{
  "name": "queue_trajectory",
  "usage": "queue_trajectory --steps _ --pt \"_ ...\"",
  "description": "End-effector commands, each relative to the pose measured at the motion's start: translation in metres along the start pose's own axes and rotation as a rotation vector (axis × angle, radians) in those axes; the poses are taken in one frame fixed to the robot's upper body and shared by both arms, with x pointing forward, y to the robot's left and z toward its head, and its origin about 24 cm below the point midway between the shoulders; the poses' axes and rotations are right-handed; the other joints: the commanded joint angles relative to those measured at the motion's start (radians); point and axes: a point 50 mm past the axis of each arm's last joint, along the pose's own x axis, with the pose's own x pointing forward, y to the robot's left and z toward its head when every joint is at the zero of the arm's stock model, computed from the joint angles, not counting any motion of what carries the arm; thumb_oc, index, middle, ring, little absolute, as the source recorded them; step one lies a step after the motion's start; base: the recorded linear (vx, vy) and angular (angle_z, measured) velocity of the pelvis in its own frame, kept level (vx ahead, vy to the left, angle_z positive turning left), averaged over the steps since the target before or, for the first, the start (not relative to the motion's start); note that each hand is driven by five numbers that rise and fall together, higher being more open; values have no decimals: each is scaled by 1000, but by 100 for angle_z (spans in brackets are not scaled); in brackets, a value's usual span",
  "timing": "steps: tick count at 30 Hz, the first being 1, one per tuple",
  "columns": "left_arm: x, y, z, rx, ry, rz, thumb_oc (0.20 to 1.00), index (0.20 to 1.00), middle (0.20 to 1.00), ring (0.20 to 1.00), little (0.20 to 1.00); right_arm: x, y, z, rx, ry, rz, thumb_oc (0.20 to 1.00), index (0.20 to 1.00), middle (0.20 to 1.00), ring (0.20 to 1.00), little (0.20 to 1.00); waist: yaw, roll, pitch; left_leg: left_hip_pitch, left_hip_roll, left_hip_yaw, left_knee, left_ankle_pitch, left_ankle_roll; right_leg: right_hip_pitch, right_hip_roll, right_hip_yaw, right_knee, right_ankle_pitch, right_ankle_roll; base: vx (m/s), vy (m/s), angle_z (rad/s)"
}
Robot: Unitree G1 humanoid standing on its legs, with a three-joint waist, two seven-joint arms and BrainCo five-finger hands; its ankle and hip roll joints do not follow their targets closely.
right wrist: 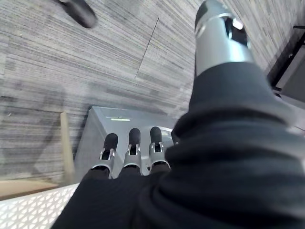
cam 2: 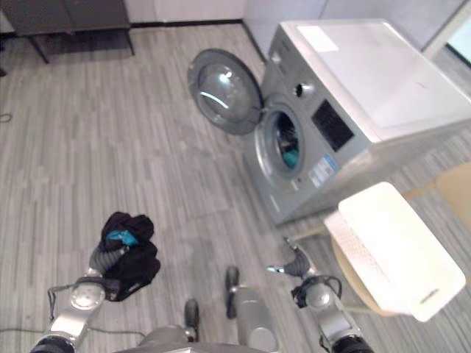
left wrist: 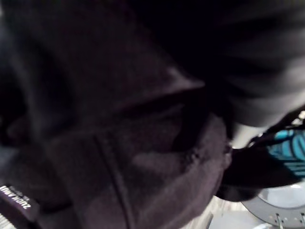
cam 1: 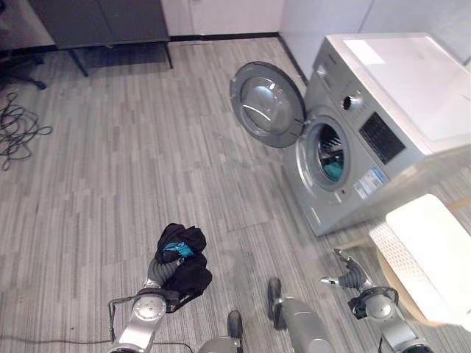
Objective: Grab the laundry basket,head to the washer,open it,put in the laundry and shut it.
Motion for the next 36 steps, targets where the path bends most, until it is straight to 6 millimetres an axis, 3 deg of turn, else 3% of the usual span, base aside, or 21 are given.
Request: queue_trajectory --steps 1,3,5,7,9,10,12,13,16,17,18,19,20,21,22,25,28,33,34,35,36 --pt "4 4 29 7 -145 19 200 200 200 200 200 2 -16 6 -21 -42 -37 1000 1000 1000 1000 1000 -27 36 9 111 -17 -25 27 -151 -59 68 20 -56 -102 127 18 485 -71 62" --pt "3 0 27 16 -140 3 200 200 200 200 200 -1 -14 1 -24 -28 -27 1000 1000 1000 1000 1000 -38 41 4 149 -21 -55 33 -164 -69 54 6 -100 -122 142 18 384 -106 49" --pt "0 -6 24 37 -137 -30 200 200 200 200 200 -9 -13 -12 -16 9 -25 1000 1000 1000 1000 1000 -55 45 -16 175 -19 -81 85 -179 -96 94 0 -93 -132 141 -3 445 -168 86" --pt "-1 -13 23 33 -135 -60 200 200 200 200 200 -9 -16 -17 -23 29 -26 1000 1000 1000 1000 1000 -75 56 -34 141 13 -50 204 -128 -162 130 -6 -92 -128 144 -23 330 -187 141" --pt "-1 -19 22 6 -125 -76 200 200 200 200 200 -7 -22 -16 -20 31 -50 1000 1000 1000 1000 1000 -84 52 -43 52 75 34 389 -31 -199 214 -2 -93 -164 116 -52 346 -147 89" --pt "-1 -19 22 6 -125 -76 200 200 200 200 200 -7 -22 -16 -20 31 -51 1000 1000 1000 1000 1000 -82 53 -42 50 78 35 396 -35 -200 215 1 -92 -165 117 -53 312 -108 11" --pt "0 -21 25 -3 -131 -91 200 200 200 200 200 -5 -27 -16 -22 37 -68 1000 1000 1000 1000 1000 -67 33 -33 -46 110 100 428 -66 -165 279 -10 -69 -186 83 -62 286 -75 -34" --pt "1 -21 27 3 -139 -93 200 200 200 200 200 -5 -29 -17 -23 40 -80 1000 1000 1000 1000 1000 -58 24 -33 -76 107 106 358 -83 -151 296 -11 -49 -189 66 -59 242 -39 -43" --pt "1 -20 30 20 -155 -97 200 200 200 200 200 -6 -32 -19 -26 51 -87 1000 1000 1000 1000 1000 -48 10 -28 -143 108 112 314 -92 -147 333 -17 -22 -197 48 -56 249 -17 -57" --pt "1 -17 34 19 -169 -86 200 200 200 200 200 -7 -31 -22 -20 61 -91 1000 1000 1000 1000 1000 -29 7 -18 -209 116 95 248 -15 -161 374 -6 8 -202 29 -59 249 3 -52" --pt "1 -17 34 19 -169 -86 200 200 200 200 200 -7 -31 -22 -20 61 -91 1000 1000 1000 1000 1000 -30 7 -19 -209 115 95 247 -15 -161 373 -6 8 -202 29 -59 416 74 -45" --pt "0 -17 32 8 -165 -85 200 200 200 200 200 -7 -27 -23 -17 67 -82 1000 1000 1000 1000 1000 0 17 -7 -246 116 33 160 65 -179 414 20 52 -195 3 -60 222 60 -61" --pt "0 -17 32 8 -166 -85 200 200 200 200 200 -7 -27 -23 -17 67 -82 1000 1000 1000 1000 1000 0 17 -8 -246 116 33 154 71 -179 411 20 52 -195 6 -60 481 173 -91" --pt "-2 -17 31 -4 -166 -80 200 200 200 200 200 -7 -25 -22 -19 65 -79 1000 1000 1000 1000 1000 23 23 -1 -275 115 -46 96 126 -191 442 40 112 -171 -23 -62 376 166 -113" --pt "-3 -17 31 -2 -168 -80 200 200 200 200 200 -6 -24 -22 -22 68 -77 1000 1000 1000 1000 1000 32 23 -1 -285 117 -76 82 142 -195 454 44 144 -153 -35 -62 493 226 -169" --pt "-5 -19 28 3 -158 -95 200 200 200 200 200 -6 -22 -23 -24 72 -72 1000 1000 1000 1000 1000 38 31 -14 -263 122 -107 69 125 -188 466 51 201 -119 -61 -57 273 153 -138" --pt "-5 -17 30 39 -171 -107 200 200 200 200 200 -7 -17 -26 -8 85 -66 1000 1000 1000 1000 1000 22 19 -29 -244 123 -35 140 72 -158 469 6 261 -45 -91 -29 321 295 -77" --pt "-2 -1 33 73 -184 -63 200 200 200 200 200 -2 -16 -19 -2 67 -52 1000 1000 1000 1000 1000 7 5 -30 -214 142 91 175 8 -119 385 -11 301 67 -27 3 114 162 -118" --pt "-3 6 35 78 -193 -42 200 200 200 200 200 1 -15 -10 0 32 -46 1000 1000 1000 1000 1000 15 5 -23 -182 156 153 172 -21 -111 347 -49 209 99 -12 14 30 94 -119" --pt "-3 6 35 78 -194 -42 200 200 200 200 200 1 -15 -10 0 31 -46 1000 1000 1000 1000 1000 16 7 -25 -184 159 155 169 -17 -111 344 -47 210 96 -7 13 144 196 -166" --pt "-3 8 34 81 -191 -37 200 200 200 200 200 3 -12 -2 0 0 -31 1000 1000 1000 1000 1000 15 2 -25 -133 162 214 155 -39 -114 335 -72 79 47 -22 14 94 94 -151"
